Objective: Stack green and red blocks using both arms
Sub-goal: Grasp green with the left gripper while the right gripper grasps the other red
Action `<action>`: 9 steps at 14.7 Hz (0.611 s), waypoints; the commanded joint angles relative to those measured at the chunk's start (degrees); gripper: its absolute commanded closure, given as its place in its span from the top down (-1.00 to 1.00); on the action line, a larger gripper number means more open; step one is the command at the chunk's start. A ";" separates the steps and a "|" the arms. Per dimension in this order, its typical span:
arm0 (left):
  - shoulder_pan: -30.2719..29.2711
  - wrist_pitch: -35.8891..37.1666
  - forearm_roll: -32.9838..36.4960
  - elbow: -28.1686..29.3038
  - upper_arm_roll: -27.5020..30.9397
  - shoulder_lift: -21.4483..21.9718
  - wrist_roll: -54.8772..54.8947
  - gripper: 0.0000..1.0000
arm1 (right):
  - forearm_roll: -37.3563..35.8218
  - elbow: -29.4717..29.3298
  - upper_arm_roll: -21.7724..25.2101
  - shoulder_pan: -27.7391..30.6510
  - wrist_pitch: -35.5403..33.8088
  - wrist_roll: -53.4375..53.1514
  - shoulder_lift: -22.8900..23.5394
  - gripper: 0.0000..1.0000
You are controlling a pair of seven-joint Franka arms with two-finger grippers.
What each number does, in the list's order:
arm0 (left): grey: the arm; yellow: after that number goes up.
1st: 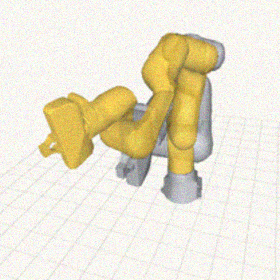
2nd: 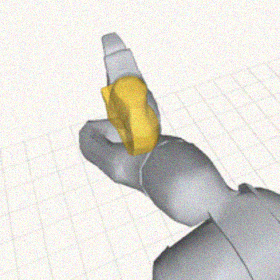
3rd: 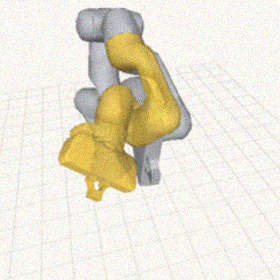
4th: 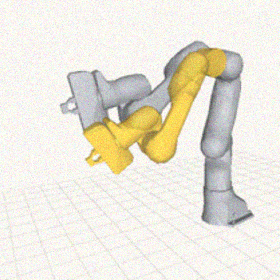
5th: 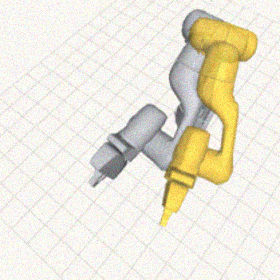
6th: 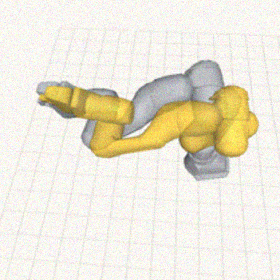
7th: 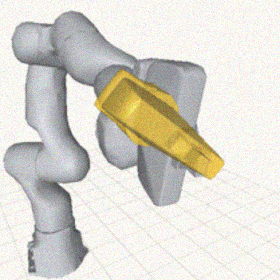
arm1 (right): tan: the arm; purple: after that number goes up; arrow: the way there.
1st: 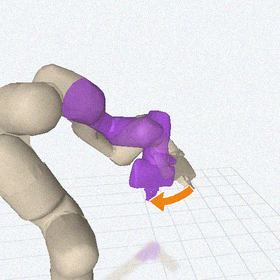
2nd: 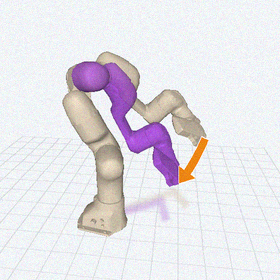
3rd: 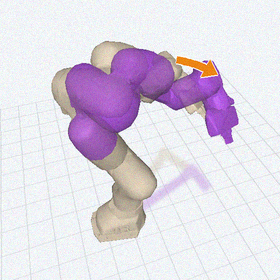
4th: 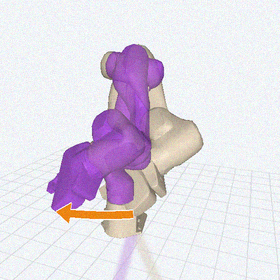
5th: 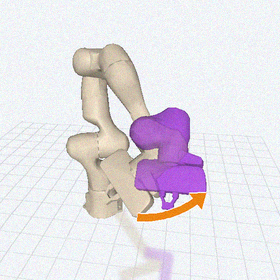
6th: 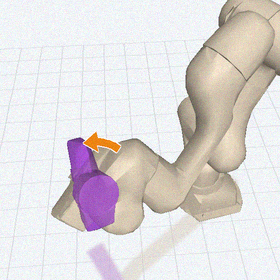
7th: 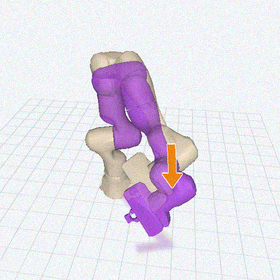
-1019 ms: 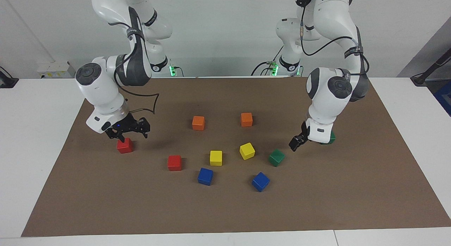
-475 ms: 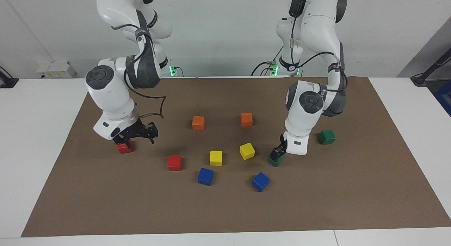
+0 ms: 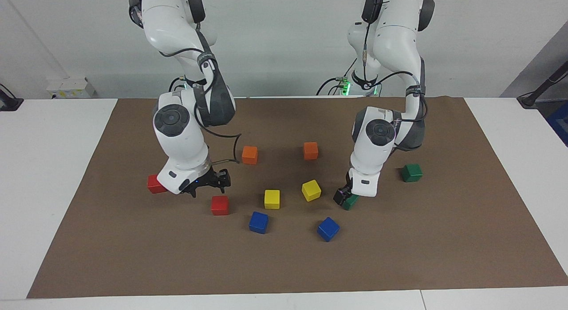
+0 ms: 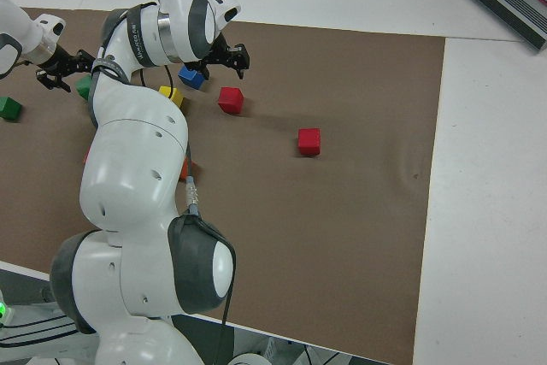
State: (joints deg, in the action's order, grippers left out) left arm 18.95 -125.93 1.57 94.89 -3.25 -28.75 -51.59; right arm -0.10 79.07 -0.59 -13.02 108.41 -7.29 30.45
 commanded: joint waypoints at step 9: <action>0.91 -5.64 1.33 4.60 0.78 0.71 -2.03 1.00 | -0.17 1.34 0.15 2.47 2.06 -8.43 2.25 0.81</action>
State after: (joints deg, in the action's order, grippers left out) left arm 19.13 -129.96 1.59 98.07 -3.21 -28.75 -51.97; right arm -0.08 78.20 -0.07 -10.76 109.25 -12.91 33.12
